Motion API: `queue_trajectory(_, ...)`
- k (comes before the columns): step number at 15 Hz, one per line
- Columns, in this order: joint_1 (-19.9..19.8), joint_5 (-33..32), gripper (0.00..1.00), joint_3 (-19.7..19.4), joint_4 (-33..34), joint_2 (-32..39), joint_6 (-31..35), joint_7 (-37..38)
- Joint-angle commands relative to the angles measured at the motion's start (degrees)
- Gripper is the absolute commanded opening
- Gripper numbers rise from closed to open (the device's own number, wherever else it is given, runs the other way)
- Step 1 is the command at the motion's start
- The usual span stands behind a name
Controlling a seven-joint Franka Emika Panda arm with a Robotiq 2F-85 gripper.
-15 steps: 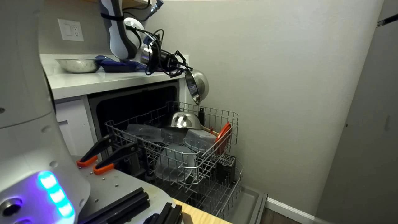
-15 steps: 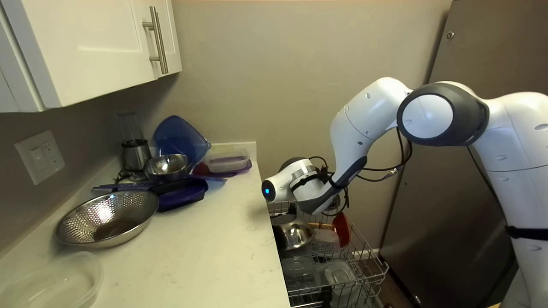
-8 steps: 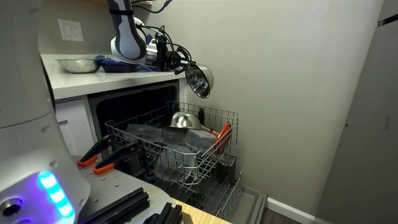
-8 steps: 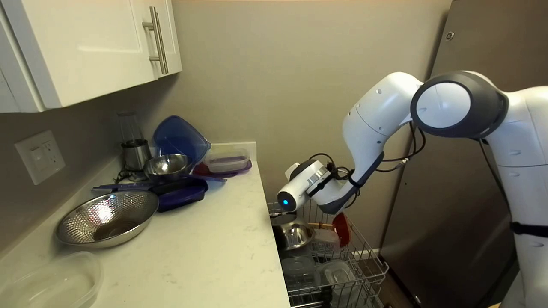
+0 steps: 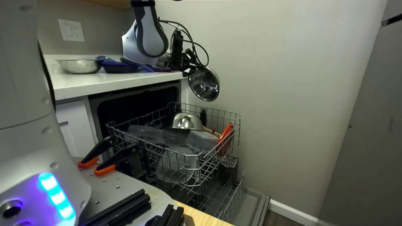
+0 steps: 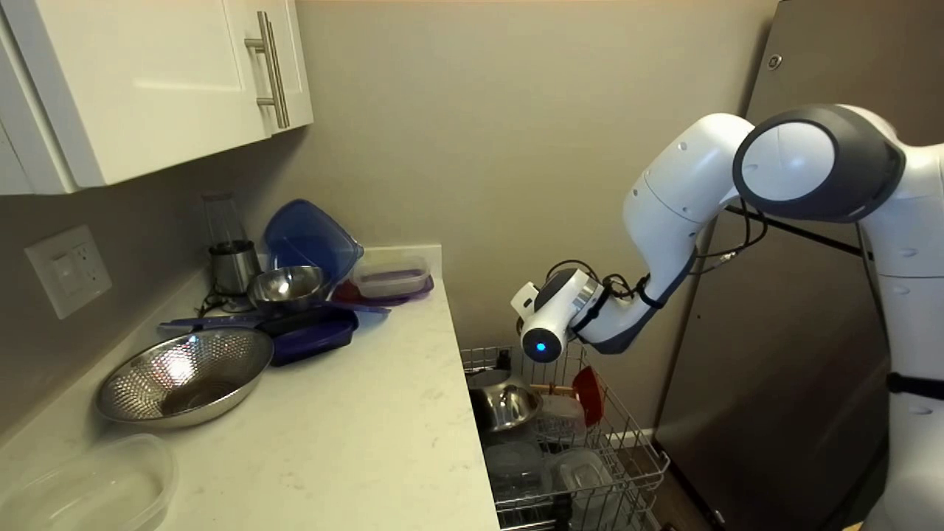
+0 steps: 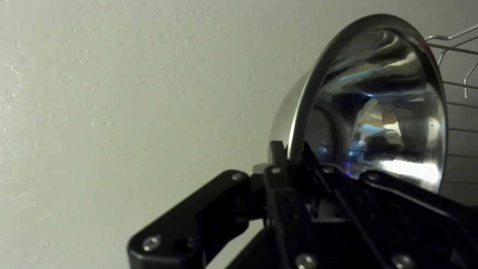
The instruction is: Pick up the silver bowl from the kitchen counter and place it upside down in the dishwasher
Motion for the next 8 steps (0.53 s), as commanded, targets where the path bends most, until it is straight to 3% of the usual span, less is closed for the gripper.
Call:
queue_trajectory(1, -1.8, -0.5, 0.11, 1.7, -0.2, 0.0, -0.3, -0.4)
queue_trajectory(8, -1.8, -0.8, 0.11, 2.1, -0.3, -0.1, -0.3, -0.3)
